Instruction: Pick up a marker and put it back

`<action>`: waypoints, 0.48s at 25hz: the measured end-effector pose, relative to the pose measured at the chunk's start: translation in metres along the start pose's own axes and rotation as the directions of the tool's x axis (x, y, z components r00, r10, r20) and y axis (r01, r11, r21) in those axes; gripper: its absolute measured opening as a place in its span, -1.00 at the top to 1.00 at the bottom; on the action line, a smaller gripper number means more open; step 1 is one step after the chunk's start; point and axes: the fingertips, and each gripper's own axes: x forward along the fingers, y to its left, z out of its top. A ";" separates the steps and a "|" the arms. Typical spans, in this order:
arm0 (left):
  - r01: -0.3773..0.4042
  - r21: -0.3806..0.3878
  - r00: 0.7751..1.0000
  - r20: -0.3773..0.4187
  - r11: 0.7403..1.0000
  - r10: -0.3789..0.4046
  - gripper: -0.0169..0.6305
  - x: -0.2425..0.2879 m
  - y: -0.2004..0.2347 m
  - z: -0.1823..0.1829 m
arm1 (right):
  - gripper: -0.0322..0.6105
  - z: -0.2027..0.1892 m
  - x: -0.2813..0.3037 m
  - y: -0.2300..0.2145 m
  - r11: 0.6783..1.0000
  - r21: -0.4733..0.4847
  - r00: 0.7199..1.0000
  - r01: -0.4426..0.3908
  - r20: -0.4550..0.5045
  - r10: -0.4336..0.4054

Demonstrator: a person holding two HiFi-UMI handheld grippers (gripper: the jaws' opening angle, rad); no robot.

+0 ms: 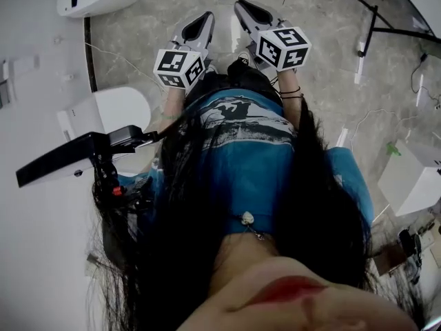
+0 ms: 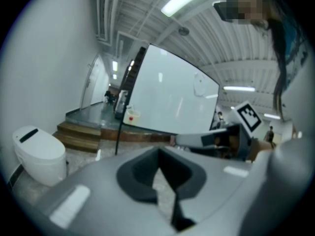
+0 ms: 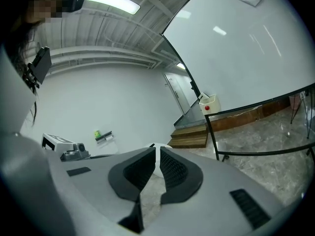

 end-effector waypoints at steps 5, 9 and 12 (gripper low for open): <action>-0.013 -0.004 1.000 0.019 1.000 0.013 0.95 -0.004 0.007 0.009 | 0.79 0.001 0.006 0.011 1.000 0.003 1.000 -0.022 -0.014 0.023; 0.005 -0.007 0.999 0.043 1.000 -0.004 0.95 -0.014 0.013 0.016 | 0.79 -0.003 0.008 0.028 1.000 0.020 1.000 -0.018 -0.013 0.019; 0.031 -0.008 0.998 0.061 0.999 -0.030 0.95 -0.032 0.022 0.016 | 0.79 -0.008 0.015 0.049 1.000 0.016 1.000 0.000 -0.007 0.000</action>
